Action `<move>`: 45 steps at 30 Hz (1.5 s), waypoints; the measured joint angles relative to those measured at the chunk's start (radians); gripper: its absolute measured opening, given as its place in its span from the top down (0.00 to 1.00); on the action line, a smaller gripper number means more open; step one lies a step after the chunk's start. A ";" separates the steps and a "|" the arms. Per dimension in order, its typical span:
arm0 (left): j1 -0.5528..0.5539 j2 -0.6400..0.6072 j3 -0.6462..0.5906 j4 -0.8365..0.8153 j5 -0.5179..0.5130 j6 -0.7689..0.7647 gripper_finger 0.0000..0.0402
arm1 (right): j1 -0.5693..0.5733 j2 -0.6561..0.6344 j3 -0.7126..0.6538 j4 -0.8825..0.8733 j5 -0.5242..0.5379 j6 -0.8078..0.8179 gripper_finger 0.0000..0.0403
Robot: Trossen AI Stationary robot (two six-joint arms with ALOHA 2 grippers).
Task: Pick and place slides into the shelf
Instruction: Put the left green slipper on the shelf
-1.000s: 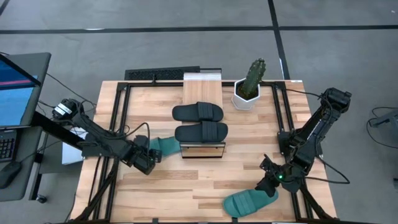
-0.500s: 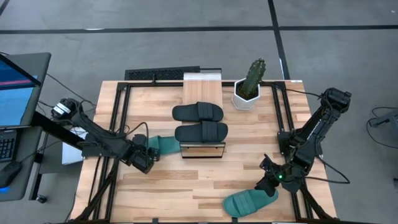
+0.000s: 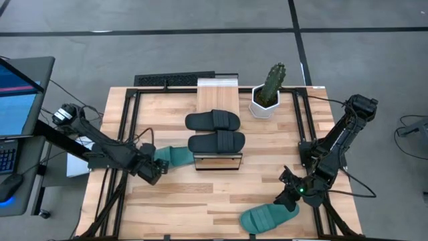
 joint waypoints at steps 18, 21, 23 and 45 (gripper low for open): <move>-0.068 -0.085 -0.042 -0.137 0.057 -0.051 0.45 | -0.022 0.000 0.000 0.000 0.028 -0.040 0.70; -0.066 -0.085 -0.065 -0.134 0.080 -0.051 0.45 | -0.022 0.000 0.000 0.000 0.028 -0.043 0.70; -0.066 -0.085 -0.082 -0.112 0.083 -0.051 0.45 | -0.022 0.000 0.000 0.000 0.027 -0.042 0.70; 0.058 -0.090 -0.302 0.178 0.052 -0.038 0.45 | -0.022 0.000 0.000 0.000 0.026 -0.051 0.70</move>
